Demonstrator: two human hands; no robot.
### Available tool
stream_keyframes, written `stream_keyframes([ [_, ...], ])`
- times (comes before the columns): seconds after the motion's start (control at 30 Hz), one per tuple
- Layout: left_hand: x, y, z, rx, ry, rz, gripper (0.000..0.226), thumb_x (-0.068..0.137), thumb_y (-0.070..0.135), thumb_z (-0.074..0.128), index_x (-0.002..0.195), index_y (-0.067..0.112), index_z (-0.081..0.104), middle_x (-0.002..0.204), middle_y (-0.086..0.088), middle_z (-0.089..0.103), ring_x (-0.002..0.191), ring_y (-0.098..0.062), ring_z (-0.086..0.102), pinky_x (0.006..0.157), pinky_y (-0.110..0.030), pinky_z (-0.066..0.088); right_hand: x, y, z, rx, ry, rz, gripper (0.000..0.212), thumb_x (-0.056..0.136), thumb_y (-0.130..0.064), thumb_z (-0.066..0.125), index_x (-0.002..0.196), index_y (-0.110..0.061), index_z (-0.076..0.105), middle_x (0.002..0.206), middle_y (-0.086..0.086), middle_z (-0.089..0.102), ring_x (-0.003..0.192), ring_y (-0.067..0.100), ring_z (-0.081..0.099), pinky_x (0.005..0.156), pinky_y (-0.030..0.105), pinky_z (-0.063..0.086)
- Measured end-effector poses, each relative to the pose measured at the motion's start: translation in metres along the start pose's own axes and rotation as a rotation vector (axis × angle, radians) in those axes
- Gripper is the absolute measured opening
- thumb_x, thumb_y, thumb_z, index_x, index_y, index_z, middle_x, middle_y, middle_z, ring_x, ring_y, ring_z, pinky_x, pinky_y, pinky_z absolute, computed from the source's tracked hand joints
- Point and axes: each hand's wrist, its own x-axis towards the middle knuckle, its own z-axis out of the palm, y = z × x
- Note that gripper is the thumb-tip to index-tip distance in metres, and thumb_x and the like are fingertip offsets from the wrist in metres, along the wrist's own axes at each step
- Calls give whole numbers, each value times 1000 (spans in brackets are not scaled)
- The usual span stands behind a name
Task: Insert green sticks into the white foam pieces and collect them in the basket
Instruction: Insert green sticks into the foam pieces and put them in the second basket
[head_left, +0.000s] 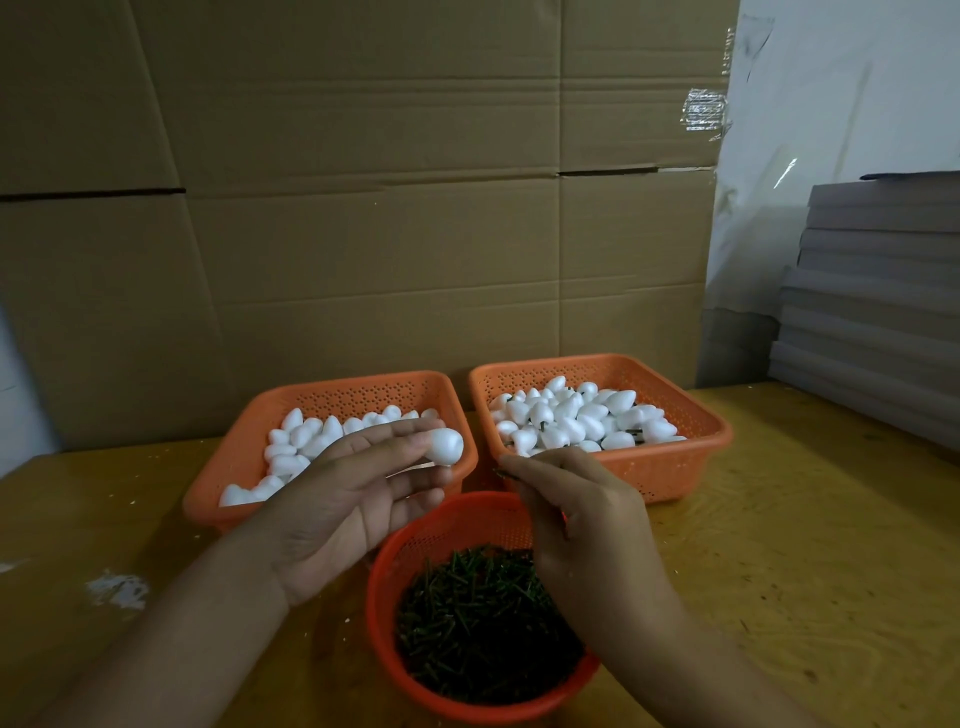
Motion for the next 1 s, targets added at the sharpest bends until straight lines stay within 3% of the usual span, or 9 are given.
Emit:
stream_keyframes([
  [0.17,-1,1,0,33,-17,-8,54,73,20,78,123,3,66,108,-17,71,89,-21,71,70,-31,60,3,-4,-3,98,15,92,16,88,-9,71,96,-23,75,76,-18,68,75,0,65,65,16,49],
  [0.27,-2,0,2,116,-43,5,30,84,19,74,112,8,75,106,-14,72,87,-19,71,71,-30,60,3,-7,-5,107,25,104,11,89,-16,72,84,-25,74,60,-23,58,60,0,60,54,8,39],
  [0.4,-5,-1,6,178,-62,8,23,84,20,74,106,13,78,105,-14,73,87,-19,71,72,-29,59,3,-9,-6,108,23,122,12,90,-20,73,82,-28,73,64,-17,62,60,3,60,52,12,41],
  [0.57,-7,0,9,179,-73,13,38,70,28,79,105,13,78,106,-13,73,88,-18,71,73,-29,59,3,-7,-4,44,9,138,10,91,-19,69,85,-26,72,64,-16,62,66,4,61,57,17,44],
  [0.7,-7,0,8,236,-81,19,27,82,24,76,107,14,77,108,-14,74,92,-18,71,76,-28,58,3,-9,-4,48,-5,112,11,90,-26,62,85,-26,71,67,-13,65,64,6,61,54,23,46],
  [0.8,-9,-1,9,303,-89,27,25,85,21,69,108,15,77,110,-17,73,96,-19,70,80,-28,58,2,-10,-4,65,-33,94,11,91,-26,61,83,-27,70,66,-13,62,57,5,58,50,17,41],
  [1.0,-11,0,14,364,-83,63,34,75,29,75,106,17,77,109,-15,74,99,-20,72,82,-26,57,2,-11,-4,110,-60,131,13,91,-25,62,81,-25,71,59,-18,56,55,5,56,51,12,36],
])
